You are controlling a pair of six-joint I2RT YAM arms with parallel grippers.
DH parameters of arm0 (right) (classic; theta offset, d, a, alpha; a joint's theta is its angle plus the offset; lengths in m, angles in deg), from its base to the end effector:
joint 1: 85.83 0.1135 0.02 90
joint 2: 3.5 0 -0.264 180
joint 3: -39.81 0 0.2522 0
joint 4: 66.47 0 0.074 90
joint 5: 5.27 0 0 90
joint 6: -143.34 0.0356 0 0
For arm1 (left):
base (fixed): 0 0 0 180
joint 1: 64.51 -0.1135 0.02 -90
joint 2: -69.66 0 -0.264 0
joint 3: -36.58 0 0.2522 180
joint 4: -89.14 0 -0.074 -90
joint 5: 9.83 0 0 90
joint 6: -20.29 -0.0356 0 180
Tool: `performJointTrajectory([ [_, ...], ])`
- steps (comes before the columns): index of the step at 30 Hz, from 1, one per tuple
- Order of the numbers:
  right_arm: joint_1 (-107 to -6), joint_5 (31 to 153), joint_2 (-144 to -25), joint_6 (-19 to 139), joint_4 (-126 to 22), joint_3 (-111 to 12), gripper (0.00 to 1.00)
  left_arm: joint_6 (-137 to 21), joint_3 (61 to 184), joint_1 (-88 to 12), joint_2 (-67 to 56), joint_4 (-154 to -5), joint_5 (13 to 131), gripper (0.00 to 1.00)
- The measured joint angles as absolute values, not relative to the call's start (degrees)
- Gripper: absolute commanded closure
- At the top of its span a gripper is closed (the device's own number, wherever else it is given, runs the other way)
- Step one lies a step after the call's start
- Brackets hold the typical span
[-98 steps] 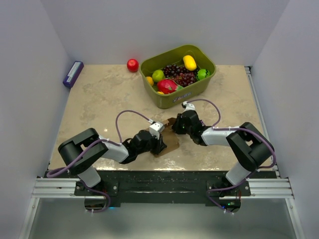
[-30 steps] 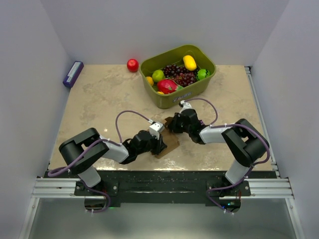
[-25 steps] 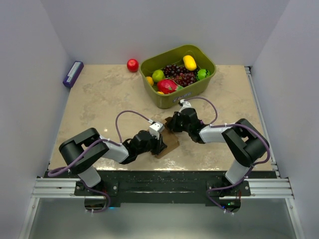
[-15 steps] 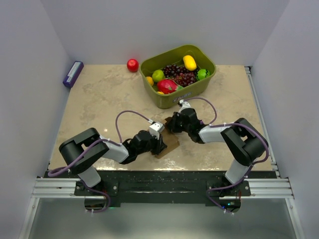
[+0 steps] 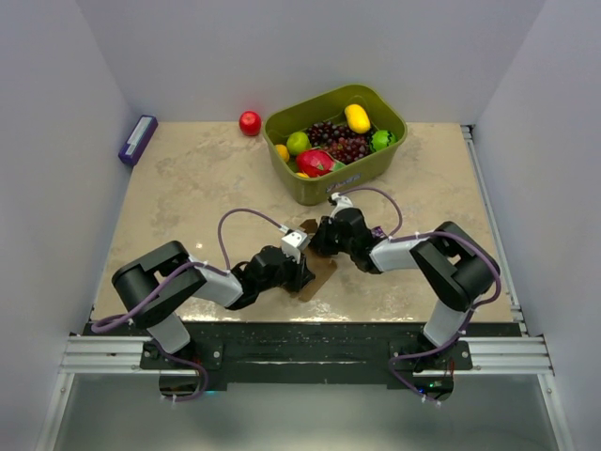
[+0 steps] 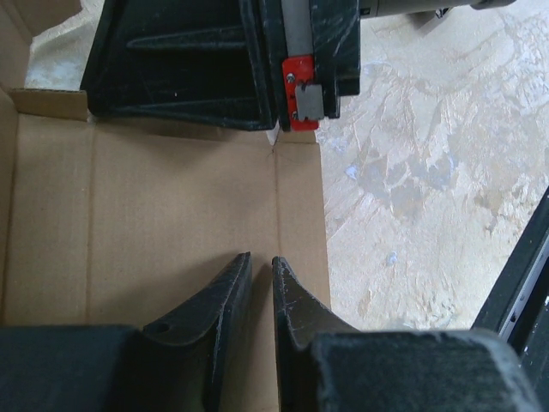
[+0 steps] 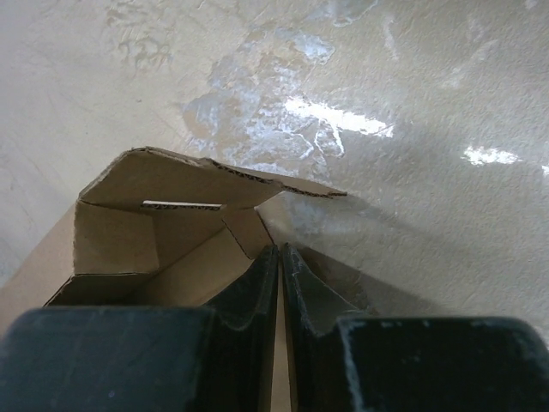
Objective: Fold the paper box
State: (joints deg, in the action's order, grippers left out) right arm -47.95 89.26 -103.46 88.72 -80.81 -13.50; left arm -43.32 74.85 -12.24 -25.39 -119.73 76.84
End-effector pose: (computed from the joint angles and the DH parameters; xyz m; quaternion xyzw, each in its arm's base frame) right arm 0.2598 0.2057 0.1316 -0.0382 0.8746 0.3154 0.3662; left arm 0.1686 -0.2213 0.1142 0.2064 0.8313 -0.3460 0.3830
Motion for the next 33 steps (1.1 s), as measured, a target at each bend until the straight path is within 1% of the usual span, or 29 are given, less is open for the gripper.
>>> performJointTrajectory([
  [4, -47.6, 89.3, -103.5, 88.9, -80.9, -13.5, 0.84, -43.3, 74.9, -12.2, -25.5, -119.9, 76.8, 0.79],
  [7, -47.6, 89.2, -103.4, 89.2, -80.6, -13.5, 0.73, -43.3, 74.9, -12.2, -25.5, -119.9, 76.7, 0.77],
  [8, -47.6, 89.2, -103.2, 89.2, -80.1, -13.6, 0.64, -43.4, 74.9, -12.2, -25.5, -119.8, 76.7, 0.74],
  [10, -47.6, 88.8, -102.1, 89.0, -78.4, -13.8, 0.54, -43.6, 75.1, -12.2, -25.0, -118.9, 76.5, 0.7],
  [11, -47.8, 88.6, -101.3, 88.8, -77.3, -13.9, 0.46, -43.9, 75.3, -12.2, -24.4, -117.7, 76.4, 0.63],
  [13, -48.4, 88.2, -99.0, 88.1, -75.1, -14.0, 0.41, -44.4, 75.3, -12.2, -22.4, -114.6, 76.2, 0.55],
  [14, -48.8, 87.9, -97.6, 87.8, -73.8, -14.0, 0.39, -45.0, 75.4, -12.1, -20.8, -112.1, 76.2, 0.48],
  [17, -50.6, 87.1, -93.5, 86.4, -71.4, -14.0, 0.37, -46.6, 75.8, -11.9, -17.1, -106.2, 76.4, 0.4],
  [20, -52.8, 87.1, -90.2, 85.0, -69.6, -14.0, 0.37, -48.2, 77.5, -11.9, -12.9, -100.1, 76.6, 0.37],
  [27, -56.0, 88.4, -85.7, 81.5, -67.3, -13.7, 0.36, -52.2, 85.4, -11.9, -1.7, -85.2, 77.8, 0.33],
  [31, -56.1, 90.2, -84.5, 80.7, -67.1, -12.6, 0.36, -55.6, 93.0, -11.9, 2.2, -73.4, 81.8, 0.31],
  [33, -56.0, 90.9, -84.4, 80.7, -67.2, -12.0, 0.36, -57.6, 96.6, -11.9, 2.0, -68.7, 84.4, 0.31],
])
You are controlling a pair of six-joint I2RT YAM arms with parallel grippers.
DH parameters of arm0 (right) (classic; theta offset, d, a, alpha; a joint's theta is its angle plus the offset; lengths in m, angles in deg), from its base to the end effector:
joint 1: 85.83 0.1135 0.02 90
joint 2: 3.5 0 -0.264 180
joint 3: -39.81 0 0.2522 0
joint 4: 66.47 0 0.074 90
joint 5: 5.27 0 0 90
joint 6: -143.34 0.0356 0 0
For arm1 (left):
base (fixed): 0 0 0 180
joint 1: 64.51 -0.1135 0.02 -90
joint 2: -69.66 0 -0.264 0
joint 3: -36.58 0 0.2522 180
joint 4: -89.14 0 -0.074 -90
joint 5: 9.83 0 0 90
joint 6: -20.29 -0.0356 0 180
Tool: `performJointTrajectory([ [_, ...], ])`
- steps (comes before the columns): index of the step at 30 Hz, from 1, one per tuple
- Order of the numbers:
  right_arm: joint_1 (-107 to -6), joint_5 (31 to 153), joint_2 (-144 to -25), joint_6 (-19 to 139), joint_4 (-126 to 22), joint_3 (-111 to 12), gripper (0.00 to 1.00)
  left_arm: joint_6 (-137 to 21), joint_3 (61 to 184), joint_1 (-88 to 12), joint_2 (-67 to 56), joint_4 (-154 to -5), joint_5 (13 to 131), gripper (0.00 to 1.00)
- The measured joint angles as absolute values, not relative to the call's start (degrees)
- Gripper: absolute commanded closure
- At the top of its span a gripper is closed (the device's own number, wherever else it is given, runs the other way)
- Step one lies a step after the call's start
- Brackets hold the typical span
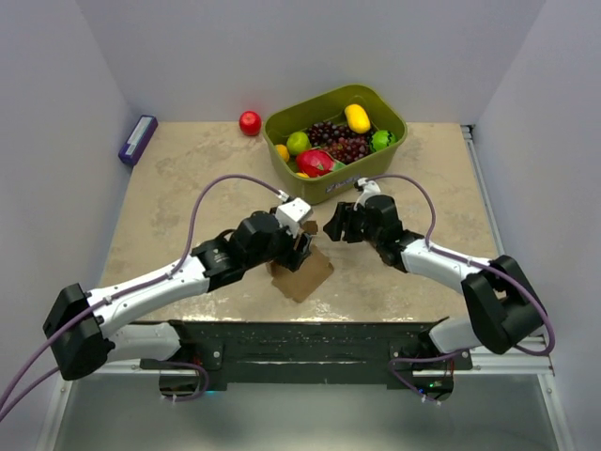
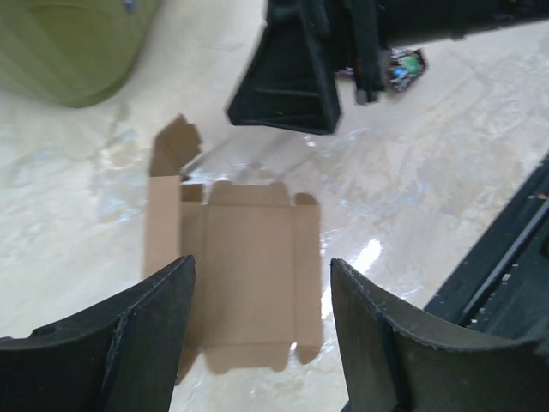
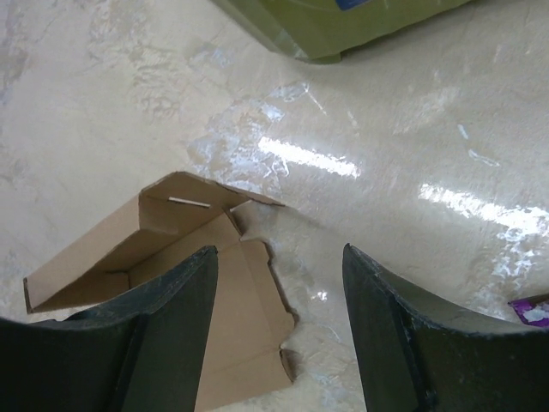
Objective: Fold the paper box
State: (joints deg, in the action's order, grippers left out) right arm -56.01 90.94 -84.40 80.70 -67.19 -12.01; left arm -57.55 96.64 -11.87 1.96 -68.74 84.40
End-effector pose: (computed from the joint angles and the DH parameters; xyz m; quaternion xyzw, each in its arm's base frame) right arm 0.2540 0.1500 0.1996 -0.0462 0.8567 0.2857 0.4270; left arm 0.1628 -0.2089 0.2699 0.2817 0.8174 -0.2417 0.4405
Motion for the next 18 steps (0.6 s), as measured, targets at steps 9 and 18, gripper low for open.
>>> performJointTrajectory([
  [9, -56.0, 94.3, -83.6, 80.8, -67.8, -9.6, 0.36, -65.6, 102.7, -11.9, -8.4, -54.6, 95.9, 0.28],
  [18, -56.0, 94.8, -78.7, 80.7, -67.7, -7.1, 0.36, -69.5, 102.7, -13.1, -14.1, -53.4, 98.3, 0.31],
])
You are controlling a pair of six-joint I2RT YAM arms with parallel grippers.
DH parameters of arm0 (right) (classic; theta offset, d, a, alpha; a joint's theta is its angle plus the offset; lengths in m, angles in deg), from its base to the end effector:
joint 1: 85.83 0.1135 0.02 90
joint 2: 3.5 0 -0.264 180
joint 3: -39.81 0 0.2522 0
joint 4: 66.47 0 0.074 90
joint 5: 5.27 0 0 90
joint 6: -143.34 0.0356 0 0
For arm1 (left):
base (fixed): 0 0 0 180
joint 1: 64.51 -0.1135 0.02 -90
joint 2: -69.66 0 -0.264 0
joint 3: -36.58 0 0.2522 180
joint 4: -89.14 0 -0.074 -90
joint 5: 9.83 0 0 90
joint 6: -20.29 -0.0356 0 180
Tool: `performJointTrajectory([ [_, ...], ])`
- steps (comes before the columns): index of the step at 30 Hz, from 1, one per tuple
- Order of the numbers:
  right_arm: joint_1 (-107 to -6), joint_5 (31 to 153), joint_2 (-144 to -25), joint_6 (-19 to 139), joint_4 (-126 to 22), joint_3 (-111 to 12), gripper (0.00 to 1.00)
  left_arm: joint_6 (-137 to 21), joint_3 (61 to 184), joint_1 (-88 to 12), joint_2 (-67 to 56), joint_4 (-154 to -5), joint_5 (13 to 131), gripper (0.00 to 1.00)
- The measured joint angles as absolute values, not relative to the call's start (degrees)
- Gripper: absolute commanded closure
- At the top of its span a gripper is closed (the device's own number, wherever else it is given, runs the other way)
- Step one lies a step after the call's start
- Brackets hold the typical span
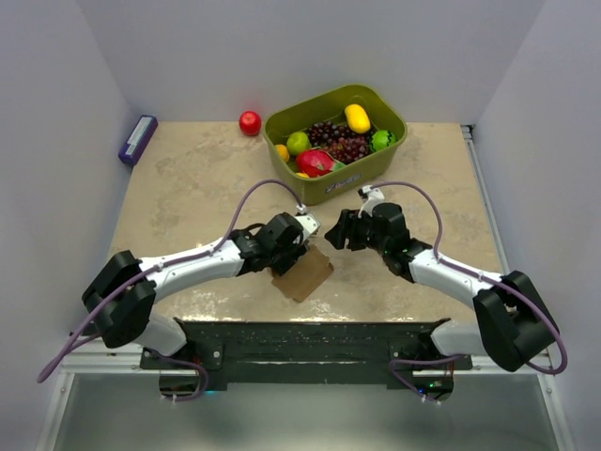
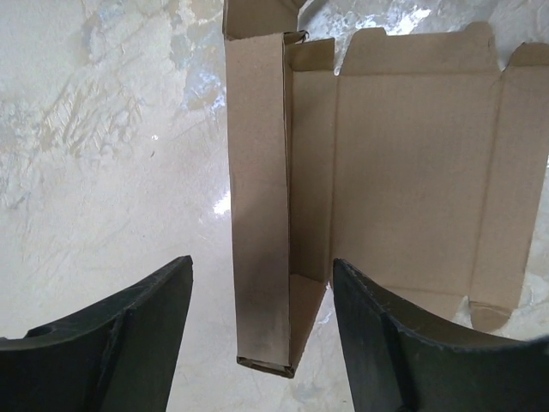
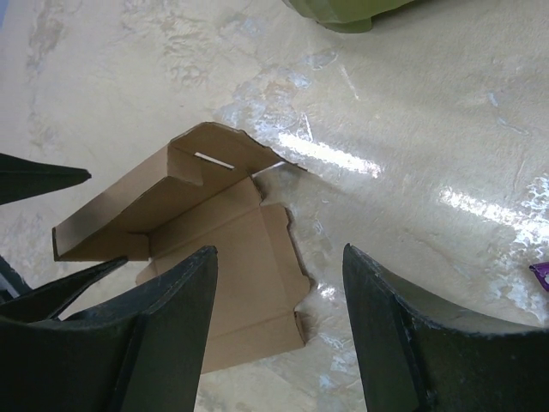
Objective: Fold the paper box
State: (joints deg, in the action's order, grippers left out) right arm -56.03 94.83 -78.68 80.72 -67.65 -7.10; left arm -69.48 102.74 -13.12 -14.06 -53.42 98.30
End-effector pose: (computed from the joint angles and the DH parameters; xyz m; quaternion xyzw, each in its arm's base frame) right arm 0.2326 0.1404 0.1996 -0.0639 0.8486 0.3147 0.4205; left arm 0.1918 -0.2224 0.2115 0.3639 0.8699 0.0060 0.3327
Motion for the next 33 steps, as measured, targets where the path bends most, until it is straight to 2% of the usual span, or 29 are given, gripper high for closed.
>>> performJointTrajectory([
  [3, -56.0, 94.8, -78.2, 80.7, -67.7, -7.0, 0.37, -70.6, 102.7, -14.3, -15.0, -53.7, 97.1, 0.38],
  [4, -56.0, 94.8, -78.2, 80.7, -67.7, -7.0, 0.37, -70.9, 102.7, -14.8, -15.2, -53.9, 96.3, 0.47],
  [7, -56.0, 94.8, -78.2, 80.7, -67.6, -7.0, 0.4, -71.9, 102.9, -17.1, -16.1, -54.4, 93.1, 0.59],
  [10, -56.0, 94.7, -78.2, 80.0, -67.3, -7.0, 0.43, -73.0, 103.0, -18.8, -16.5, -55.3, 89.3, 0.65],
  [17, -56.0, 93.2, -73.9, 76.5, -63.5, -7.0, 0.42, -73.9, 102.9, -19.3, -16.4, -57.0, 80.9, 0.69],
  [27, -56.0, 90.0, -57.1, 75.3, -58.1, -2.8, 0.42, -73.9, 99.6, -21.0, -12.9, -59.4, 65.7, 0.71],
  [33, -56.0, 90.6, -56.0, 72.5, -50.0, -3.0, 0.43, -74.0, 99.5, -21.0, -13.8, -59.6, 56.3, 0.71],
])
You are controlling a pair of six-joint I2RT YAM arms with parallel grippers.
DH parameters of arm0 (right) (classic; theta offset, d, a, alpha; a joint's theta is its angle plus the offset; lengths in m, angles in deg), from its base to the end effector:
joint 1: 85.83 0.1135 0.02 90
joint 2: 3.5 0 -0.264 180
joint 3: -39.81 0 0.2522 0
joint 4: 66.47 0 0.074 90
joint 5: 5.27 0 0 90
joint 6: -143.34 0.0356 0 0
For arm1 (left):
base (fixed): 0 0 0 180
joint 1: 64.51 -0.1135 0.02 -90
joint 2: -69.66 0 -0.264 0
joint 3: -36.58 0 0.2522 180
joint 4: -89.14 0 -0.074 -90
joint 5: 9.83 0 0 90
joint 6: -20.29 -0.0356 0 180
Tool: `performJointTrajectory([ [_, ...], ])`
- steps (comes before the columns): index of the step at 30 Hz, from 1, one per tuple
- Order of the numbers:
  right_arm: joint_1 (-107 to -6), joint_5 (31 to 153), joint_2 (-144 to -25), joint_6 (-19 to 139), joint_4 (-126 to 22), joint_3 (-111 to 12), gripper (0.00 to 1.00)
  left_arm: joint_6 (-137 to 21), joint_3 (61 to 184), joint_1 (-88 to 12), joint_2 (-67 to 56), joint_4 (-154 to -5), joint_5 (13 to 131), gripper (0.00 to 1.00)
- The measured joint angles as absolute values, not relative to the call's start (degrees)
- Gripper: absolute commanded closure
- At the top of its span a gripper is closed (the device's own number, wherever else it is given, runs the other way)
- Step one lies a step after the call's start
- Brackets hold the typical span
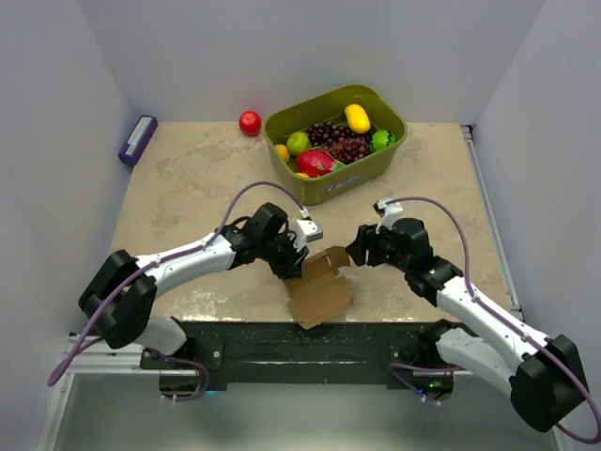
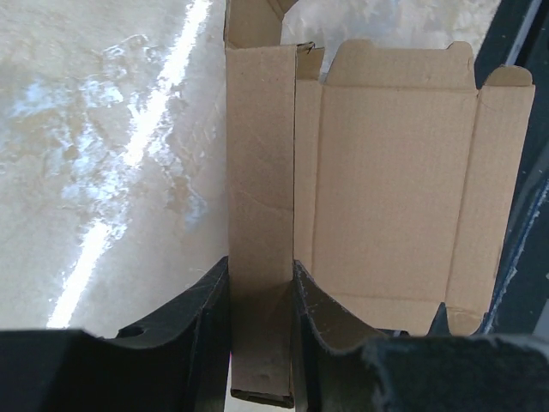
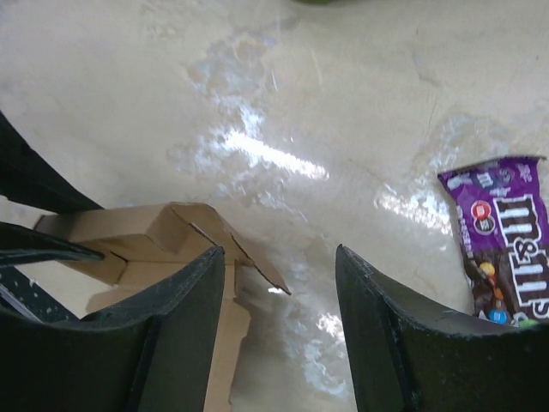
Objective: Fold the paper box
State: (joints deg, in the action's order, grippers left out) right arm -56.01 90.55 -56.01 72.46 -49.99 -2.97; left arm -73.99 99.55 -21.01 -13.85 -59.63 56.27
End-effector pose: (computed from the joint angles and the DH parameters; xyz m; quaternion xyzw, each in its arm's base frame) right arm 0.1770 0.1056 0.2320 -0.1058 0.8417 0.2578 0.4624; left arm 0.2021 -0.2116 0.2036 0.4364 0.8177 -0.2918 0.2361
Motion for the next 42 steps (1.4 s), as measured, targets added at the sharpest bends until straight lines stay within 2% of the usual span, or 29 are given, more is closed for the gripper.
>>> performJointTrajectory([
  [4, -56.0, 91.7, -58.3, 71.6, -46.7, -3.2, 0.46, -74.0, 99.5, -21.1, -14.0, -59.6, 54.1, 0.72],
  [13, -56.0, 95.0, -60.9, 70.8, -46.0, -3.8, 0.42, -74.0, 99.5, -22.1, -14.0, -59.6, 53.7, 0.72],
  [19, -56.0, 95.3, -63.7, 70.1, -47.7, -3.9, 0.44, -74.0, 99.5, -22.1, -14.0, -59.6, 53.8, 0.73],
  [23, -56.0, 96.4, -67.2, 69.2, -48.6, -4.5, 0.56, -74.0, 99.5, -22.1, -14.0, -59.7, 53.8, 0.73],
  [27, -55.9, 97.4, -69.1, 68.5, -49.2, -5.1, 0.79, -74.0, 99.5, -22.1, -14.0, -59.7, 54.1, 0.73],
  [31, -54.9, 97.7, -68.9, 67.8, -49.3, -5.7, 0.91, -73.9, 99.5, -22.1, -14.0, -59.8, 55.2, 0.74],
  [34, -53.2, 97.7, -68.7, 67.0, -48.9, -6.4, 0.97, -73.9, 99.5, -22.2, -14.0, -59.8, 56.4, 0.74],
  [42, -48.3, 94.5, -71.6, 65.9, -46.5, -9.0, 0.99, -73.5, 99.5, -22.6, -15.1, -58.9, 59.6, 0.75],
])
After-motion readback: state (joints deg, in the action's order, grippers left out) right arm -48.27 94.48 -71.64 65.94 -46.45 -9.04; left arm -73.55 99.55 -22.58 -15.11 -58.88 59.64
